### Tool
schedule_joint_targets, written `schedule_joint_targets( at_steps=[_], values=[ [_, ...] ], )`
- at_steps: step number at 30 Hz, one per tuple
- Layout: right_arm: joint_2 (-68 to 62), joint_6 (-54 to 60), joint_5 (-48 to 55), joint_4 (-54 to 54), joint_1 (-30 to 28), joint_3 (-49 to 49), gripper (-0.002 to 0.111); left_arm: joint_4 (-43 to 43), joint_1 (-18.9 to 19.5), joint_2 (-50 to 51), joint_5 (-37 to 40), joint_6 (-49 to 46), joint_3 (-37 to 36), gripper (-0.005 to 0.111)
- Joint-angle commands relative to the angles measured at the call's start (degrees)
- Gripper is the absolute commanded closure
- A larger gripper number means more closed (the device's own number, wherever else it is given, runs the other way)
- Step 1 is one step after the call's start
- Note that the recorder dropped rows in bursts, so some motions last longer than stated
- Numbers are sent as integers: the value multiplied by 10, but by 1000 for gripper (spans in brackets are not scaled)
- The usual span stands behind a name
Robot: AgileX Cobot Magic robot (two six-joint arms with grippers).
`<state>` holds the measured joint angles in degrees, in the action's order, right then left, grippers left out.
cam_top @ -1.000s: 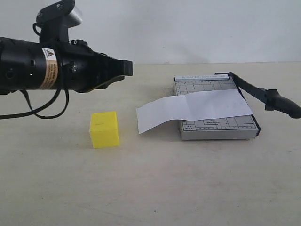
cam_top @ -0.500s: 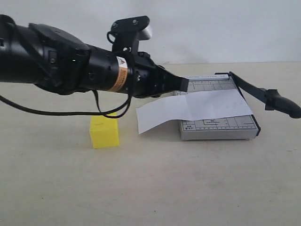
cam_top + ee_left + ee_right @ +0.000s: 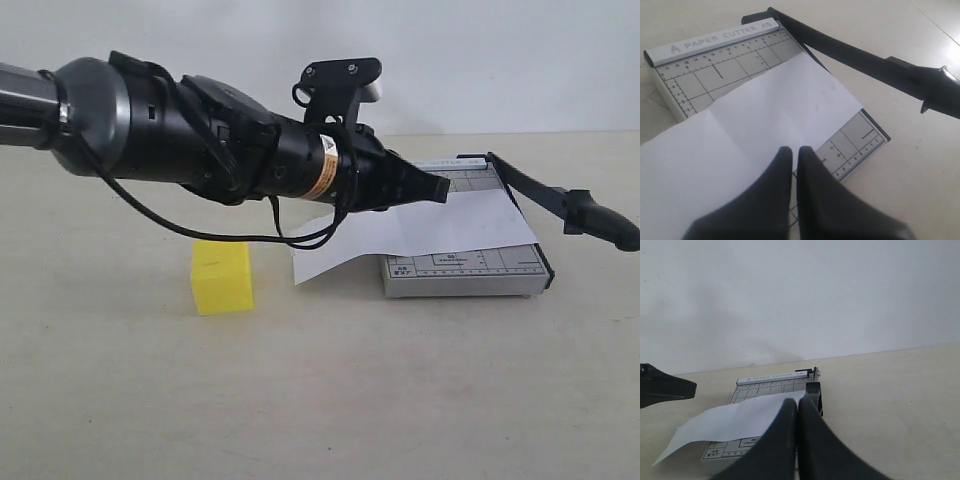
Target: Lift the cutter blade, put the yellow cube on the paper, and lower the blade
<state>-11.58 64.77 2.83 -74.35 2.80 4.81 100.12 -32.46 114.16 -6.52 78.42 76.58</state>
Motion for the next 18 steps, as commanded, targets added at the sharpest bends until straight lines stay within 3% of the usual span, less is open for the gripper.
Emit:
schedule_joint_targets(
  at_steps=[1,18],
  values=[
    [3,2,-1,0,2,-1,109,-2,-2,29,10,-5,25,102],
    [3,2,-1,0,2,-1,109,-2,-1,85,-14,-5,61,102]
  ],
)
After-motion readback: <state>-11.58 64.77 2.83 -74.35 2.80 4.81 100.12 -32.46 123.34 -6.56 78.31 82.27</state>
